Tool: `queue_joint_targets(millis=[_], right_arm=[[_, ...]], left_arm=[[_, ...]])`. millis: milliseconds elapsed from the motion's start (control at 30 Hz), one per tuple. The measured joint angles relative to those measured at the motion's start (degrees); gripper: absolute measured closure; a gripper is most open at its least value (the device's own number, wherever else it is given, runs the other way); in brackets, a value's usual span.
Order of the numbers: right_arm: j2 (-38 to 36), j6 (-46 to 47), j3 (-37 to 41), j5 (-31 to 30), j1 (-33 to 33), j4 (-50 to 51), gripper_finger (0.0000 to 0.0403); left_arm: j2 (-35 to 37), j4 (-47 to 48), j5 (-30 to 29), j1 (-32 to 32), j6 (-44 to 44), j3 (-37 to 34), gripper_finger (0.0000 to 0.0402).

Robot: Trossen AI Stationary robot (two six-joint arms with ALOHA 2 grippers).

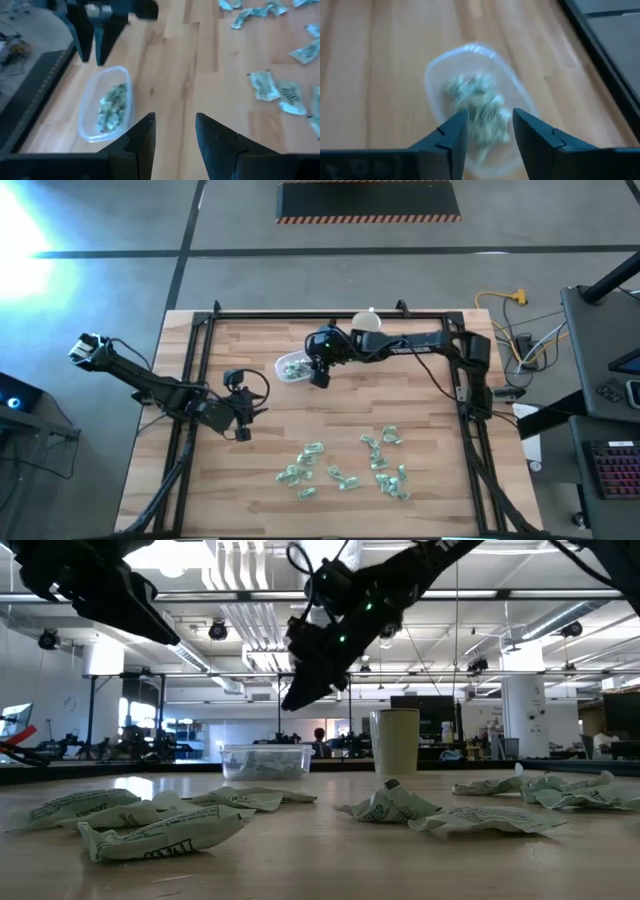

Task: Pick and place Stevia / Truvia into bins
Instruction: Put the stevia packet into the transparent container

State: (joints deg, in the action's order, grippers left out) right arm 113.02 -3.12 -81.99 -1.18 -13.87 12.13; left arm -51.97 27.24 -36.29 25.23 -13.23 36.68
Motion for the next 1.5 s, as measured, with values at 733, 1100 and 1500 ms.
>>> queue_joint_targets(millis=[733, 1100, 1500], right_arm=[[-25.41, 4.63, 18.46, -0.49, 18.28, 18.69, 0.0284], [-38.42, 15.88, 36.0, -10.31, 26.07, 15.72, 0.03], [-49.79, 20.31, 45.74, -11.44, 26.65, 11.15, 0.0319]], left_arm=[[-16.11, -16.7, 13.3, 0.14, 0.35, -0.23, 0.0278], [-28.23, -23.54, 15.22, 3.18, -0.82, 1.01, 0.0278], [-33.57, -23.51, 15.31, 11.58, -2.86, 7.74, 0.0278]])
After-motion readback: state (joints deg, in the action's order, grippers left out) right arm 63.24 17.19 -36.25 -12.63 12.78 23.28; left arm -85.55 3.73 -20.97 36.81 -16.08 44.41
